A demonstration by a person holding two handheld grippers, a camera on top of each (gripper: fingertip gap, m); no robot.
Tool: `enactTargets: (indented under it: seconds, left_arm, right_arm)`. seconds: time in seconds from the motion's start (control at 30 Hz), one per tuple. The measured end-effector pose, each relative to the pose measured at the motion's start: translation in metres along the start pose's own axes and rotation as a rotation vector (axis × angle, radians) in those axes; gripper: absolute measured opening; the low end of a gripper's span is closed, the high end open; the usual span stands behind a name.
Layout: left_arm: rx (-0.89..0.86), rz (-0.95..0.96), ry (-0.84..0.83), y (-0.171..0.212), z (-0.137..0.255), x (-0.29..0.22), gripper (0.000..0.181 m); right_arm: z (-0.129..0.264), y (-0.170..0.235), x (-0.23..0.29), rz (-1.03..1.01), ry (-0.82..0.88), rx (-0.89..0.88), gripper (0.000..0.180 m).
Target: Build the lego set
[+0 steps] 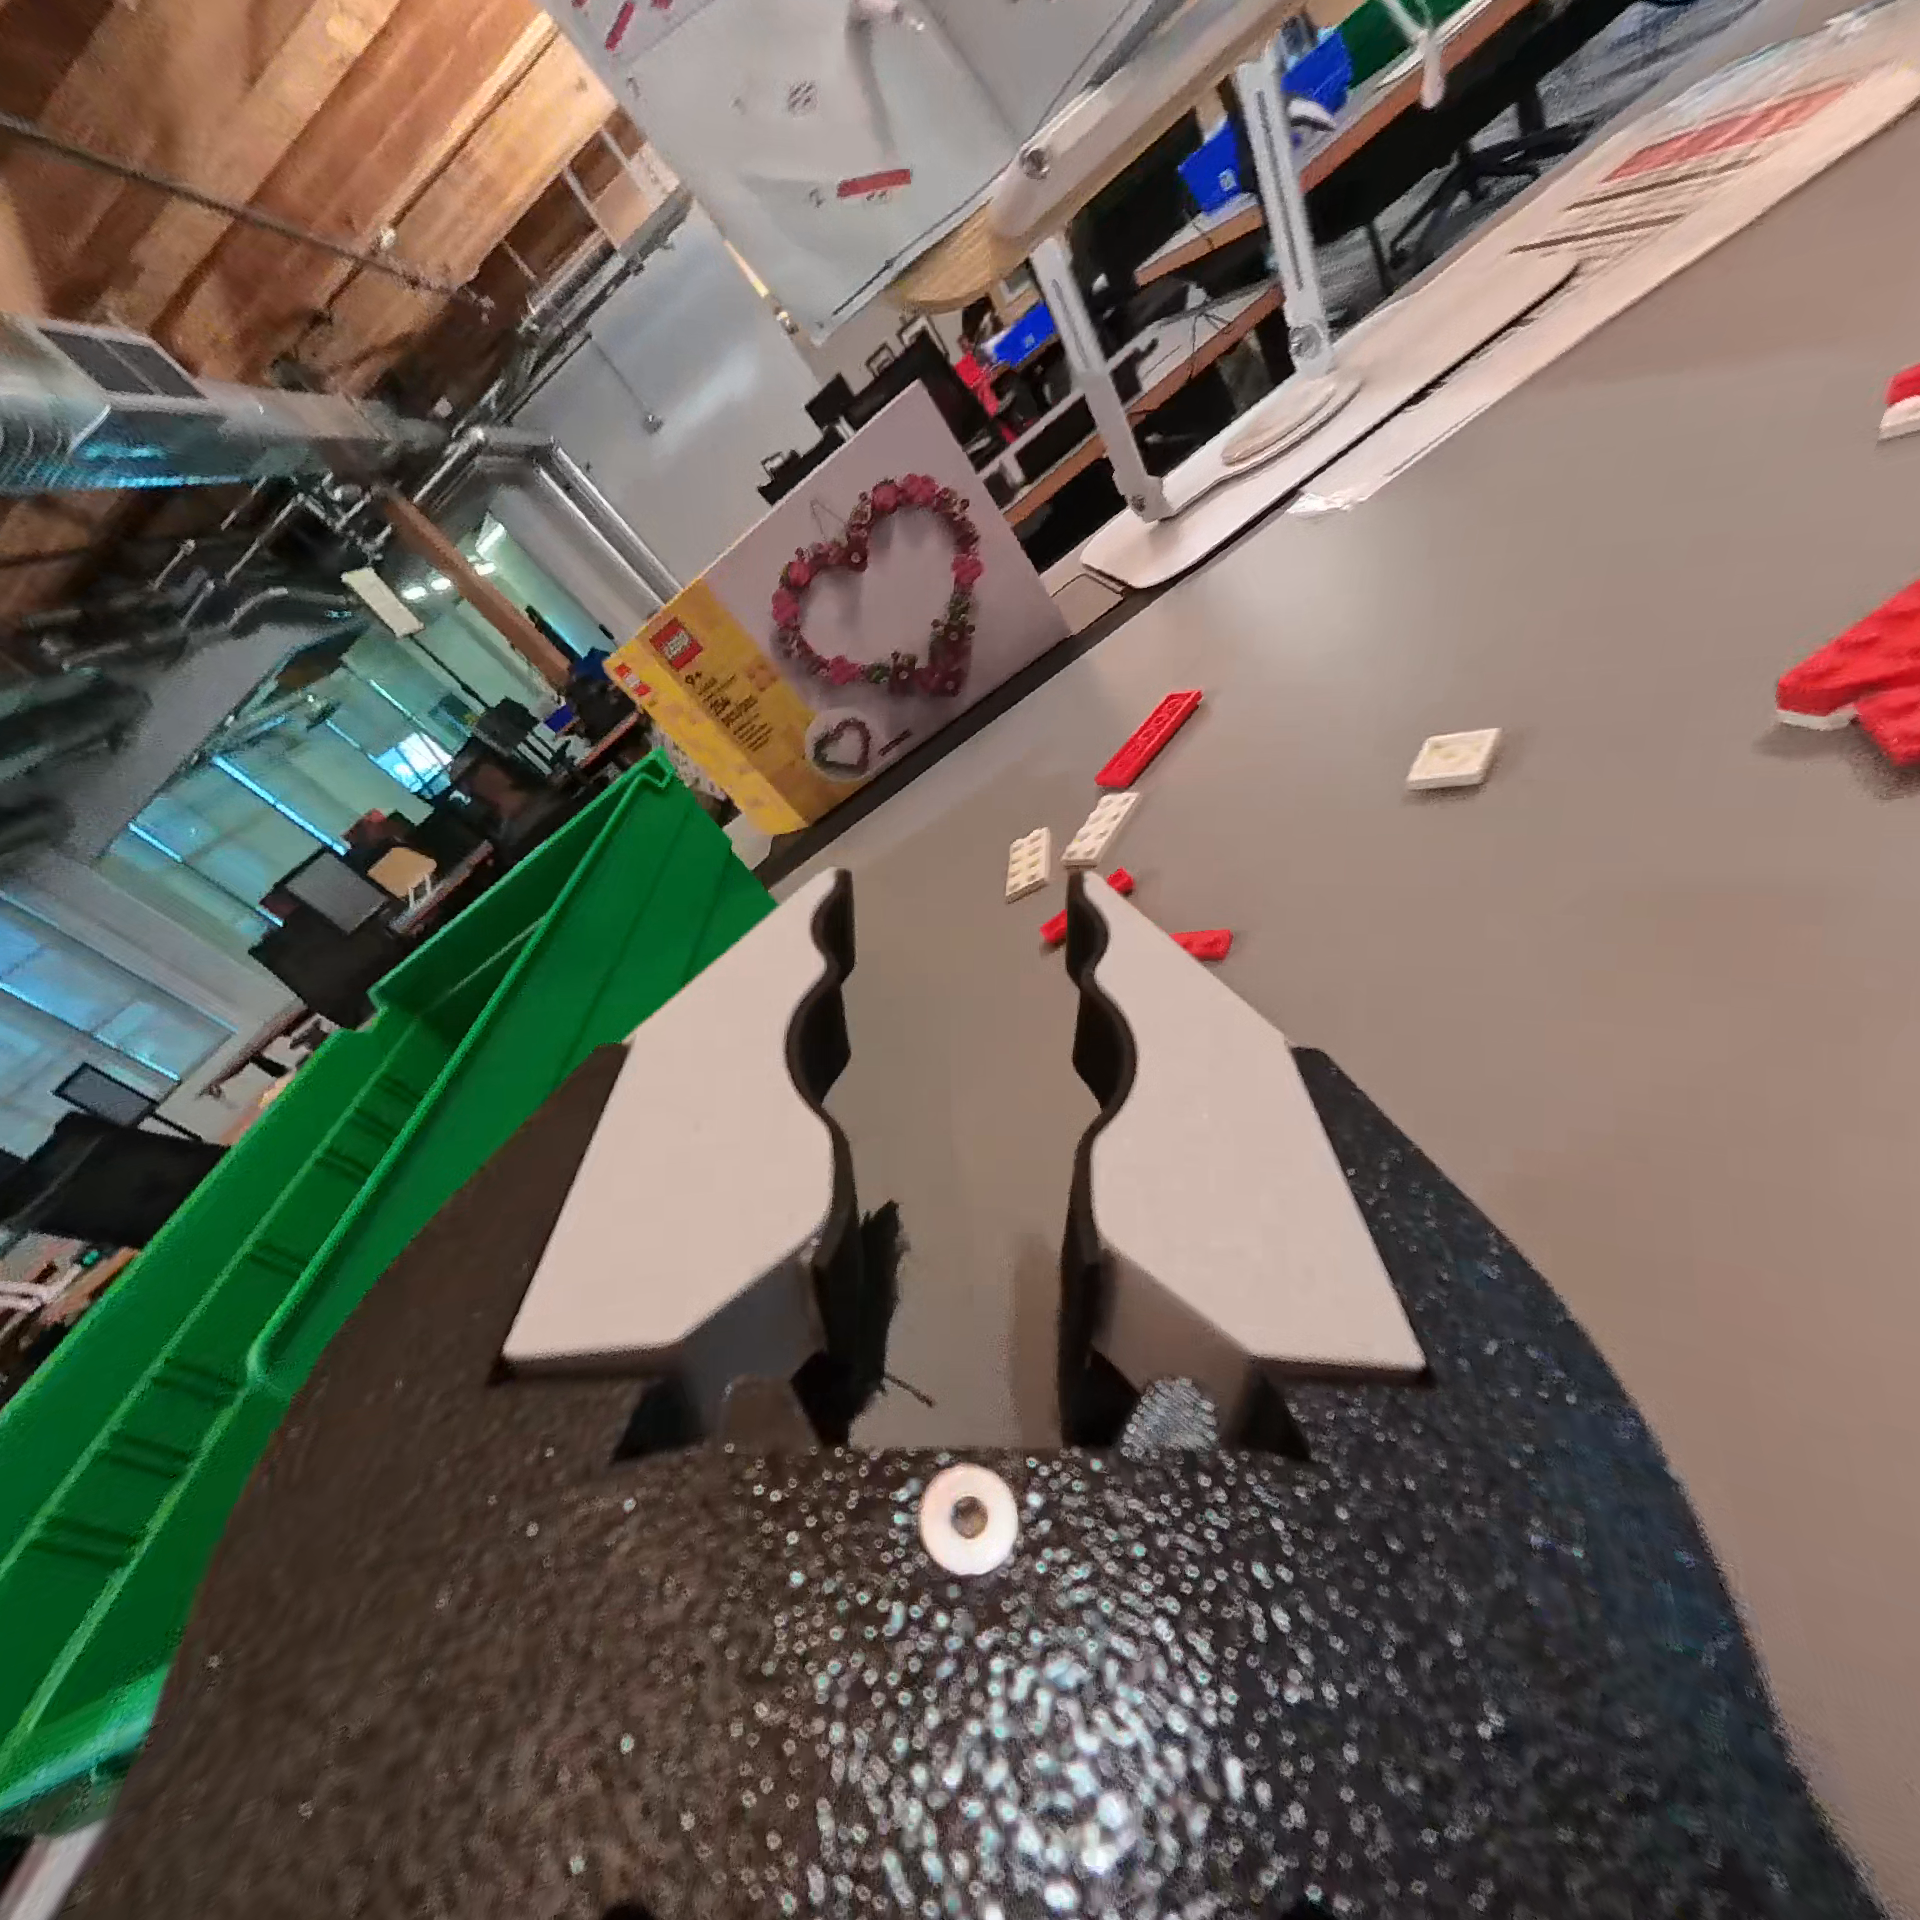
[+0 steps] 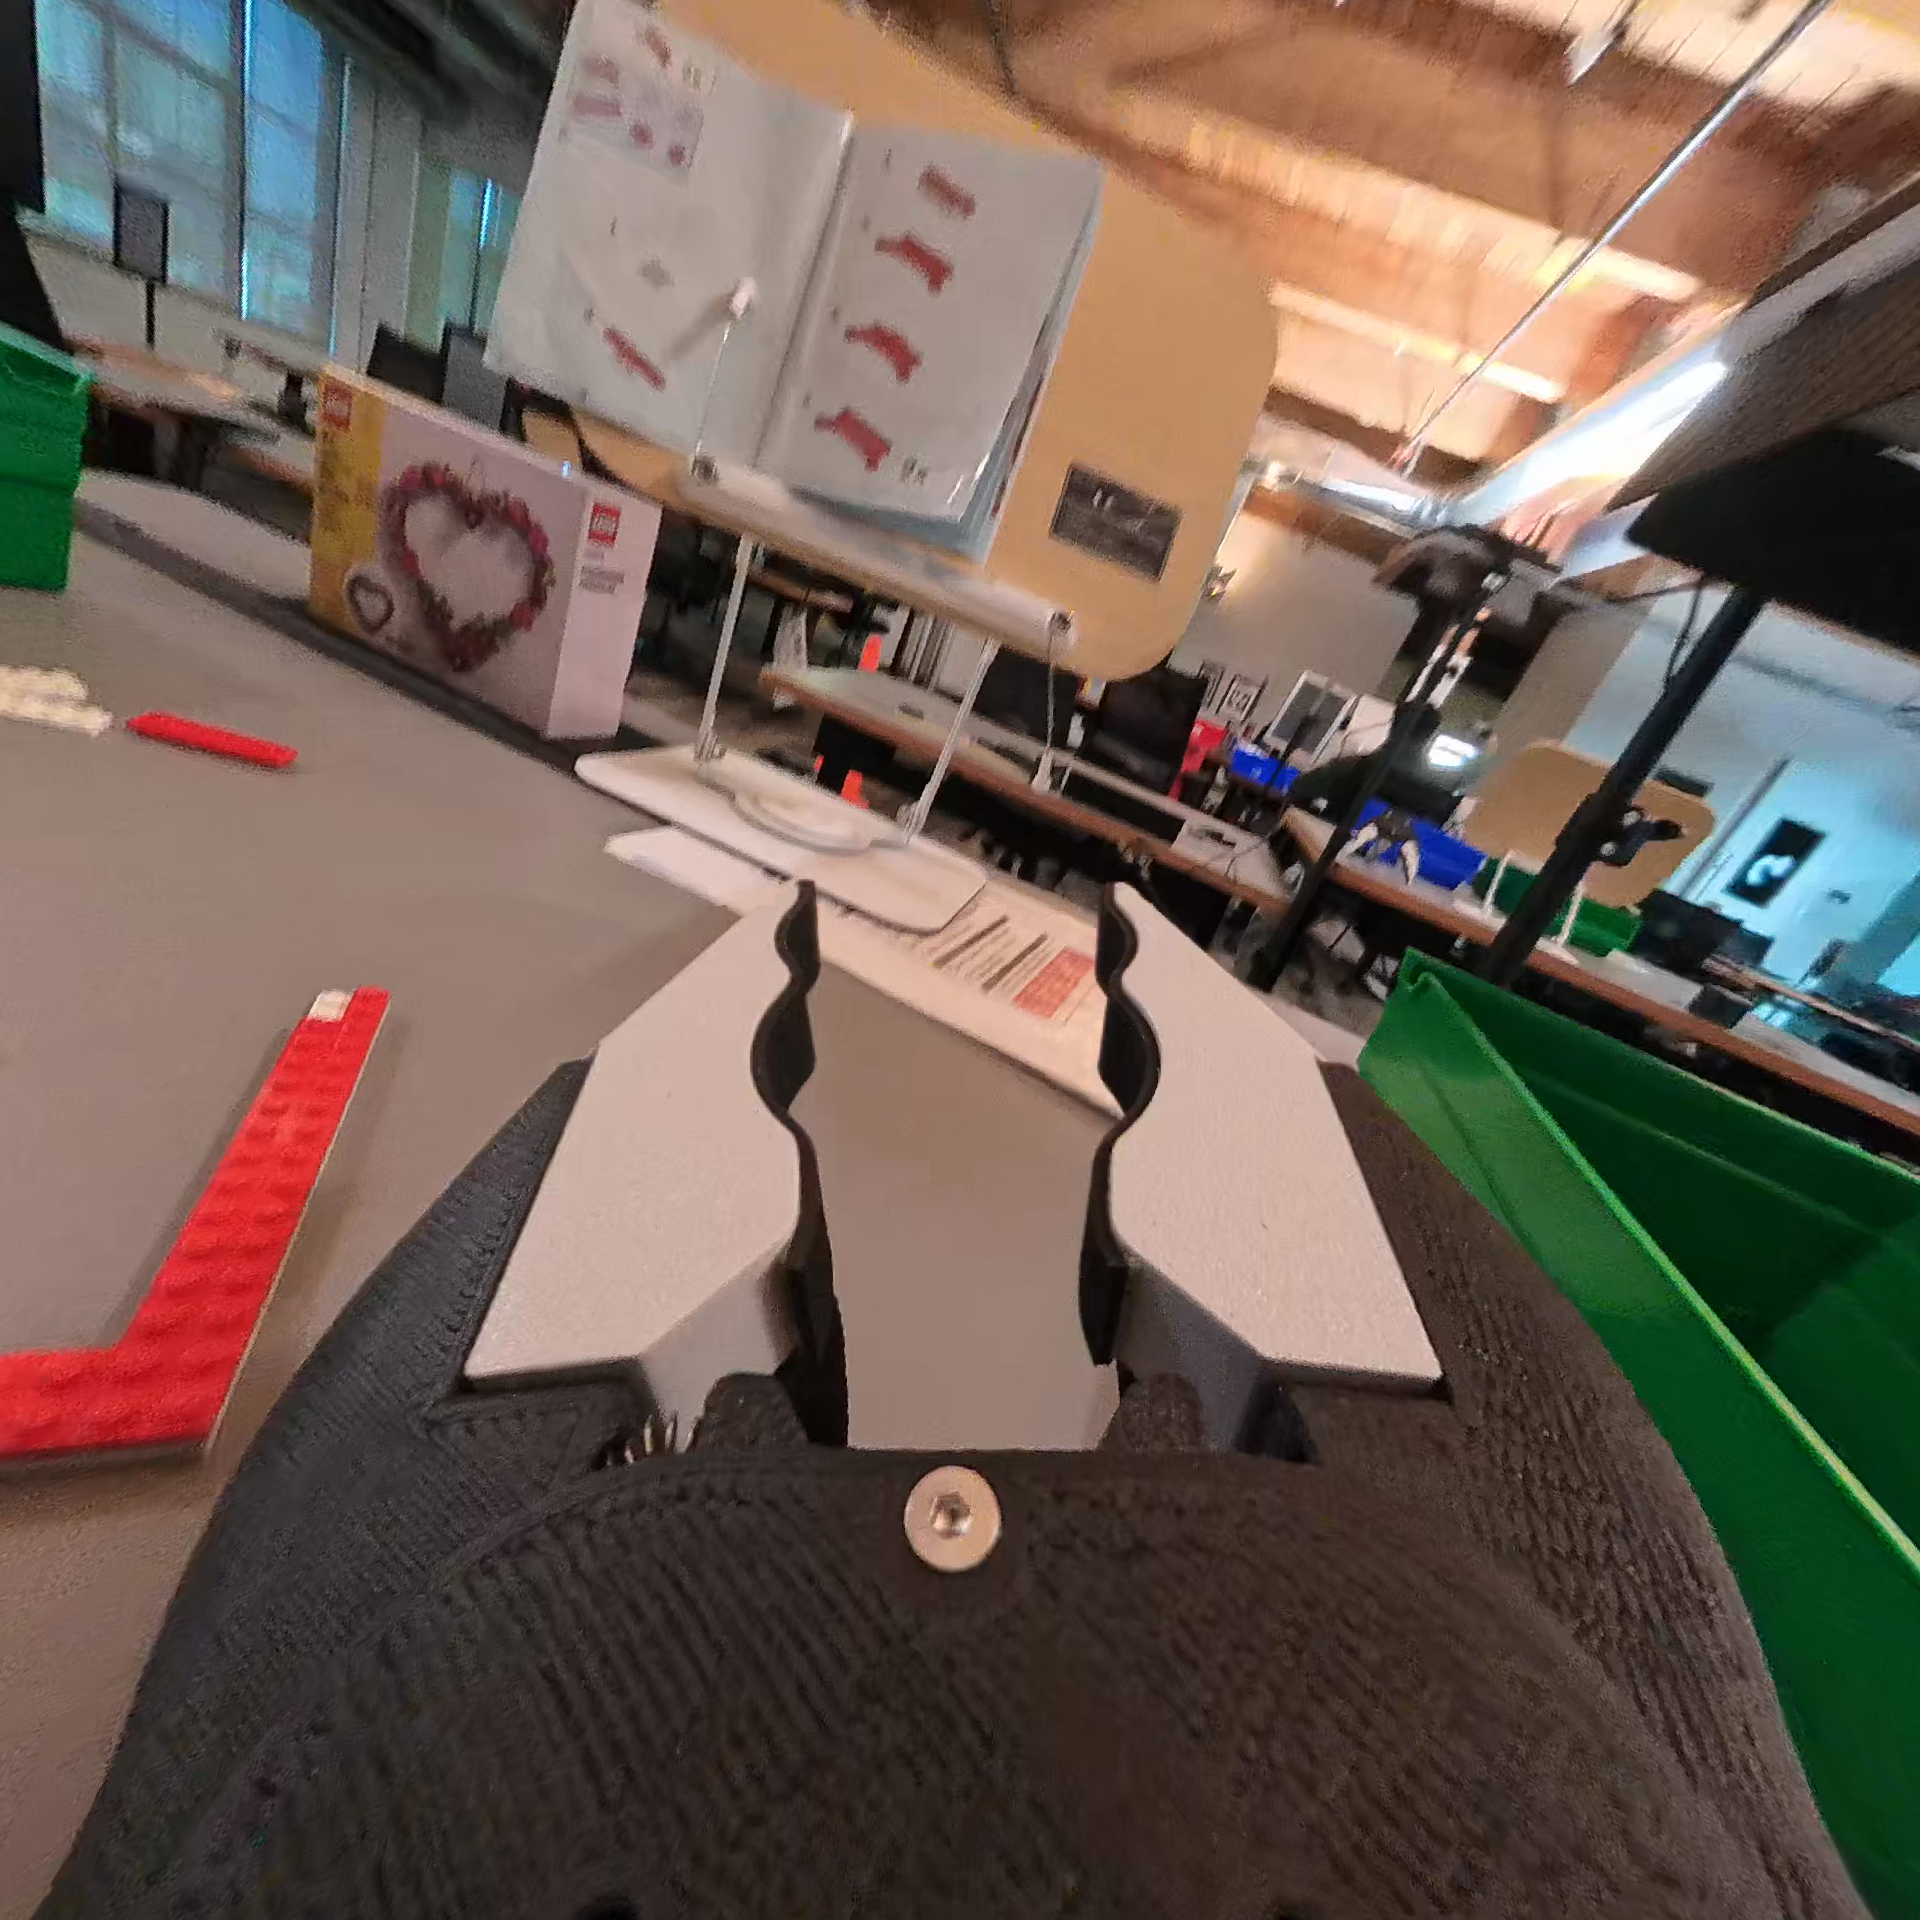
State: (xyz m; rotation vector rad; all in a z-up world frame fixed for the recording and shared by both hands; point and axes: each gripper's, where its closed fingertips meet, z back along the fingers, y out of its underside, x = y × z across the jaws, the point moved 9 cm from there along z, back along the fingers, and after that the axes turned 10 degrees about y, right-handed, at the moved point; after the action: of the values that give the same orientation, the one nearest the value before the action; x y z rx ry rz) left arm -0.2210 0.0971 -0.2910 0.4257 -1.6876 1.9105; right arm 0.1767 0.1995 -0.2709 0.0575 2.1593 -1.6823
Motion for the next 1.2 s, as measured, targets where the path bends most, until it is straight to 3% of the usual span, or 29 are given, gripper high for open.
enactTargets:
  seconds: [0.17, 0.33, 0.5, 0.7, 0.93, 1.1, 1.2]
  left_arm:
    - [-0.068, -0.027, 0.028, -0.005, 0.003, -0.005, 0.036]
    - [-0.188, -0.035, -0.002, -0.014, 0.015, -0.004, 0.034]
    - [-0.361, -0.052, -0.042, -0.027, 0.037, -0.006, 0.023]
    - [-0.38, -0.055, -0.061, -0.028, 0.043, -0.004, 0.016]
    - [-0.317, 0.084, -0.183, -0.017, 0.039, 0.017, 0.015]
    - [-0.36, 0.11, -0.152, -0.017, 0.038, 0.019, 0.015]
    - [-0.412, 0.04, -0.071, -0.023, 0.017, 0.018, 0.014]
  right_arm:
    - [0.01, -0.012, 0.001, 0.034, 0.061, -0.174, 0.051]
    - [0.021, -0.021, 0.017, 0.106, -0.039, -0.279, 0.046]
    - [0.028, -0.021, 0.008, -0.004, 0.001, -0.255, 0.045]
    - [0.036, -0.021, -0.002, -0.05, 0.072, -0.246, 0.045]
    - [0.043, -0.023, 0.003, 0.038, 0.126, -0.222, 0.044]
    - [0.039, -0.022, 0.016, 0.146, 0.082, -0.202, 0.044]
    - [0.03, -0.021, 0.022, 0.156, 0.044, -0.213, 0.042]
